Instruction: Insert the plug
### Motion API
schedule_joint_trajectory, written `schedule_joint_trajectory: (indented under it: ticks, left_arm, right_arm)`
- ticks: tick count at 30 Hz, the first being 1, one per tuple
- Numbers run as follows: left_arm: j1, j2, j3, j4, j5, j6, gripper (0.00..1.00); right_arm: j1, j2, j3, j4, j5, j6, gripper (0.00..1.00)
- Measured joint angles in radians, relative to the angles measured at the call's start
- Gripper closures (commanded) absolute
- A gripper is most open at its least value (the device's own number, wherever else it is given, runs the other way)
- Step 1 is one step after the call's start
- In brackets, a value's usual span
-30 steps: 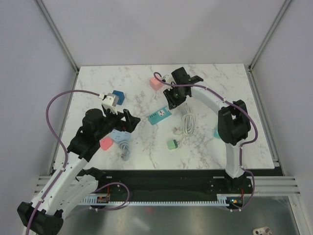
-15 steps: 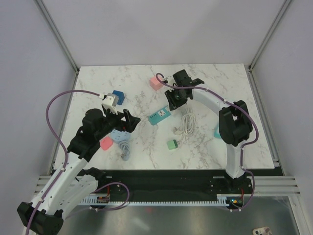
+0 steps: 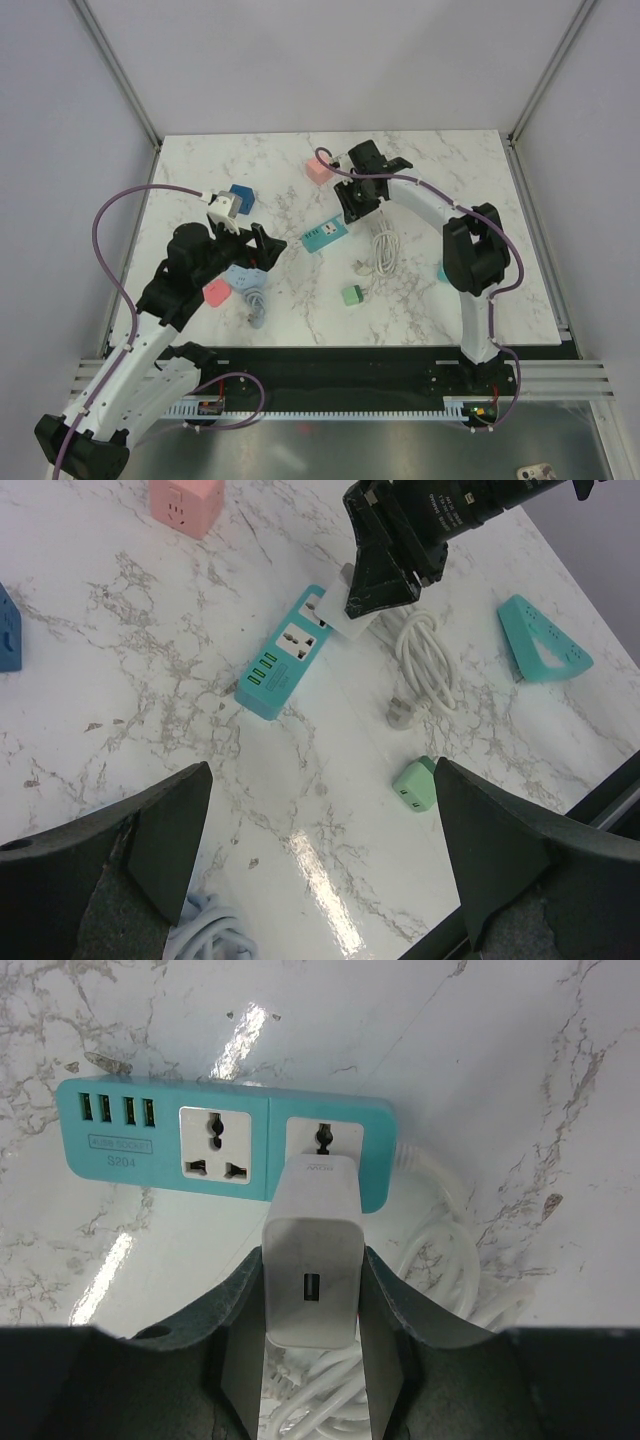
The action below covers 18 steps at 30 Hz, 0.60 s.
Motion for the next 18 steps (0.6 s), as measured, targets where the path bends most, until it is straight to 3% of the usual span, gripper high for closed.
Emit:
schedule_joint_trajectory:
  ticks: [18]
  left_arm:
    - [0.000,-0.006,0.000,0.000,-0.007,0.000,0.00]
  right_arm:
    - [0.065,0.121,0.168,-0.035,0.123,0.063,1.00]
